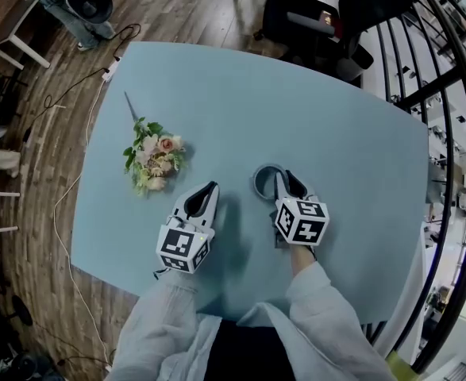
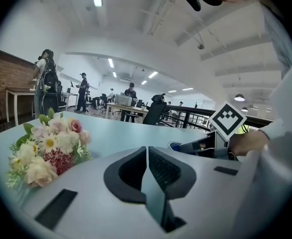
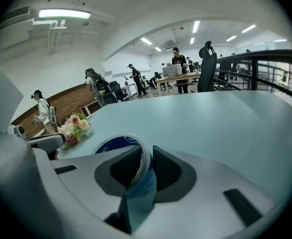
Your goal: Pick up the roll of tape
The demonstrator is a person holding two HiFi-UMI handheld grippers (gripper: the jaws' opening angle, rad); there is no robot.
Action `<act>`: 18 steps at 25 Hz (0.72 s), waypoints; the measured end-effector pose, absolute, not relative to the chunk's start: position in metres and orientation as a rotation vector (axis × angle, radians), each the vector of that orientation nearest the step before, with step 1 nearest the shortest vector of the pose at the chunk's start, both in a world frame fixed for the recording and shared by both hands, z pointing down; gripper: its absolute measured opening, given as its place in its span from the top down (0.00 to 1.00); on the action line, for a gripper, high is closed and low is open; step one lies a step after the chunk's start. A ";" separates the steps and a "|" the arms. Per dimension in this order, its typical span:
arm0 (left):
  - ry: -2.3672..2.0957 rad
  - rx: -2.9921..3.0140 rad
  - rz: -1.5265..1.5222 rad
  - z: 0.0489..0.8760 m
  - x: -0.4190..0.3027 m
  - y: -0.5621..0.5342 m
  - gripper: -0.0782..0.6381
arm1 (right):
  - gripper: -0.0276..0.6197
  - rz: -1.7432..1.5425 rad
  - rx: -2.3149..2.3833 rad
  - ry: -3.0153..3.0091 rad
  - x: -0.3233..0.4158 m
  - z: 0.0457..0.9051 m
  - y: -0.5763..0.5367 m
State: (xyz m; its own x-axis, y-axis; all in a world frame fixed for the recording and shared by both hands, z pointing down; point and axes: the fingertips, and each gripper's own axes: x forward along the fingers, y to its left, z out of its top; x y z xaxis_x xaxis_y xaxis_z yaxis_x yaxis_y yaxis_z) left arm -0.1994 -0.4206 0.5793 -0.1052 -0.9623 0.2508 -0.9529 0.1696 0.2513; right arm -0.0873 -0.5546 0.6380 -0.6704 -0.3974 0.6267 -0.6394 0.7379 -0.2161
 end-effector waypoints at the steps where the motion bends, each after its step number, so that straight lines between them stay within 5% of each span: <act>1: -2.101 1.822 -0.036 0.578 -0.199 -0.419 0.85 | 0.83 0.565 0.788 -2.377 -0.086 0.638 -0.555; 18: -2.111 1.903 -0.043 0.536 -0.180 -0.377 0.85 | 0.84 0.559 0.884 -2.459 -0.049 0.593 -0.523</act>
